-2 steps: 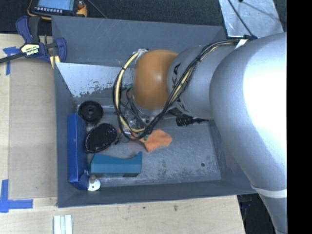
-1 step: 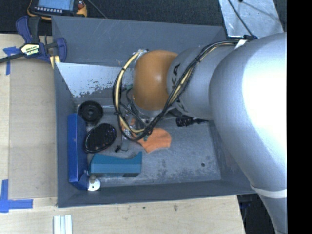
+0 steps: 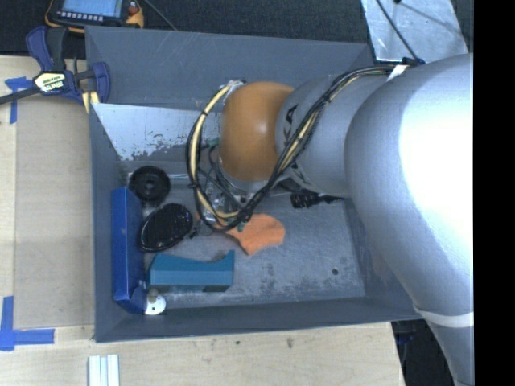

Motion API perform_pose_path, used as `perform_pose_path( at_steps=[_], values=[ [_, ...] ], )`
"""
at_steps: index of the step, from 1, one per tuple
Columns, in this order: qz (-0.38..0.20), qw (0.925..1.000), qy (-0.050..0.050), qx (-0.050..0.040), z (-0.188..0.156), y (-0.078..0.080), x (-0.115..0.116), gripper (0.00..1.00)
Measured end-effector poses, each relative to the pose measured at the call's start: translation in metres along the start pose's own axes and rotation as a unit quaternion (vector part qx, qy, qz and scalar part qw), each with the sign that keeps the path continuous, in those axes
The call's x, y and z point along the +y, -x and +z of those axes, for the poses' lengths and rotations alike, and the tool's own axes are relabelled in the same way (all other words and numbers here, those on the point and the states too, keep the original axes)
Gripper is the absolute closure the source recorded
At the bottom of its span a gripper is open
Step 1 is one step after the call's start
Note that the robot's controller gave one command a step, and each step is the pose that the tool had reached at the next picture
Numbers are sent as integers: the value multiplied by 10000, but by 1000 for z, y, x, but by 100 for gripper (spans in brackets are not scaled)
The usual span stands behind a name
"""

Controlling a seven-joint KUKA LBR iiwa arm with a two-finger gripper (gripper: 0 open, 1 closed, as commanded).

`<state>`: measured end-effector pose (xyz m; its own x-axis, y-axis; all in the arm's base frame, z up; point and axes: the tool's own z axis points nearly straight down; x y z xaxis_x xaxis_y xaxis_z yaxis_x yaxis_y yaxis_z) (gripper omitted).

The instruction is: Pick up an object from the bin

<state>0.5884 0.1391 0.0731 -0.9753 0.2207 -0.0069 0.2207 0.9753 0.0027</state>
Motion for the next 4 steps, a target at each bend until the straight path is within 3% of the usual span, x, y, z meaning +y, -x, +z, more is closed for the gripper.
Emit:
perform_pose_path(
  at_steps=[1, 2, 3, 4],
  values=[
    [-2, 10000, -4, 13, 1, -1, 0, 0],
    [2, 10000, 0, -1, 0, 0, 0, 100],
    [1, 10000, -3, 12, 1, -1, 0, 0],
    [3, 10000, 0, -1, 0, 0, 0, 100]
  ],
)
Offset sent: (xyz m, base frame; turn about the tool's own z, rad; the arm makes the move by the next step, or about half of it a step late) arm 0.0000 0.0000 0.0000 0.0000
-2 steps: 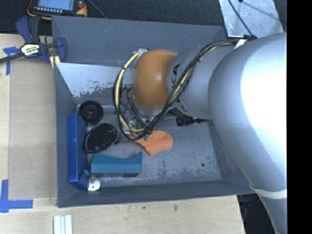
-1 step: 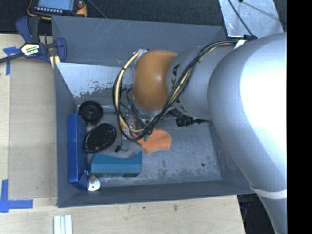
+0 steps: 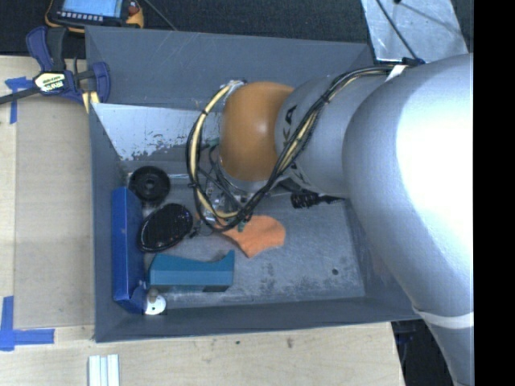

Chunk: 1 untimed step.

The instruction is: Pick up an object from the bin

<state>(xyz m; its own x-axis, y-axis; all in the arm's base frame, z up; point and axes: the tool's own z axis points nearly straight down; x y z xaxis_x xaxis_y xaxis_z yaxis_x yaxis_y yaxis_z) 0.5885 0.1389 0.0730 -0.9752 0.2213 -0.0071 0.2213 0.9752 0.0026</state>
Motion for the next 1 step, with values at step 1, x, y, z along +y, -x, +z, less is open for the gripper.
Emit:
perform_pose_path(
  at_steps=[1],
  values=[
    [-1, 10000, -3, 12, 1, -1, 0, 0]
  ],
)
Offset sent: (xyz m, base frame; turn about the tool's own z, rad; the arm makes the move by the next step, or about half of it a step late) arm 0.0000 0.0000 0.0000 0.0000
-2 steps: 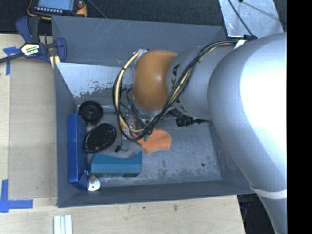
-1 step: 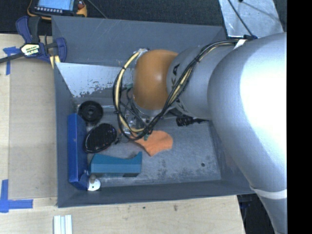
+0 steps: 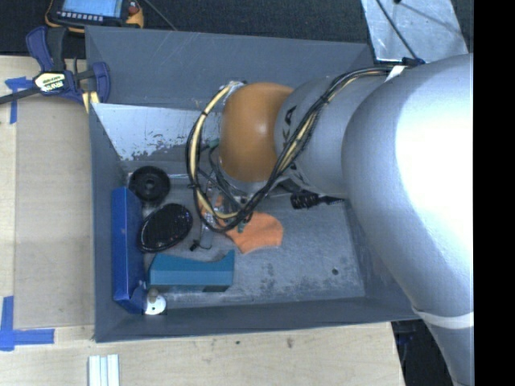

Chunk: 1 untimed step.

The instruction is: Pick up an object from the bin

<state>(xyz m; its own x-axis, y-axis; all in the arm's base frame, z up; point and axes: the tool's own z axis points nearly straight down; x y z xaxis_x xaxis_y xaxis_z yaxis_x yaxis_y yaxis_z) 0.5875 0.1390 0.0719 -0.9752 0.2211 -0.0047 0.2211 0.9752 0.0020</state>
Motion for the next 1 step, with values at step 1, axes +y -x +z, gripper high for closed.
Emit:
perform_pose_path(
  at_steps=[1],
  values=[
    [3, 10000, 3, -12, -1, 1, 0, 100]
  ],
)
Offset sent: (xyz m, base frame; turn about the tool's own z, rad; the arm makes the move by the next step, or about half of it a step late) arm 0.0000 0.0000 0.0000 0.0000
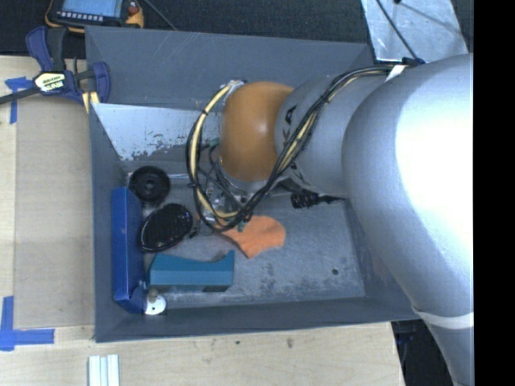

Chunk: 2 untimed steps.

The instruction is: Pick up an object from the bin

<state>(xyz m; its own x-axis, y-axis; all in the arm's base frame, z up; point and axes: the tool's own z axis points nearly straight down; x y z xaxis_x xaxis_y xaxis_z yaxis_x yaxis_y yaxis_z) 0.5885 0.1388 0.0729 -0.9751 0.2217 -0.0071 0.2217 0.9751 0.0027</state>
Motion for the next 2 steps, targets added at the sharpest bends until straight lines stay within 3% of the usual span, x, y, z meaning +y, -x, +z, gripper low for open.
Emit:
perform_pose_path(
  at_steps=[1, 2],
  values=[
    [-2, 10000, -4, 12, 1, -1, 0, 0],
    [1, 10000, 0, 0, 0, 0, 0, 100]
  ],
)
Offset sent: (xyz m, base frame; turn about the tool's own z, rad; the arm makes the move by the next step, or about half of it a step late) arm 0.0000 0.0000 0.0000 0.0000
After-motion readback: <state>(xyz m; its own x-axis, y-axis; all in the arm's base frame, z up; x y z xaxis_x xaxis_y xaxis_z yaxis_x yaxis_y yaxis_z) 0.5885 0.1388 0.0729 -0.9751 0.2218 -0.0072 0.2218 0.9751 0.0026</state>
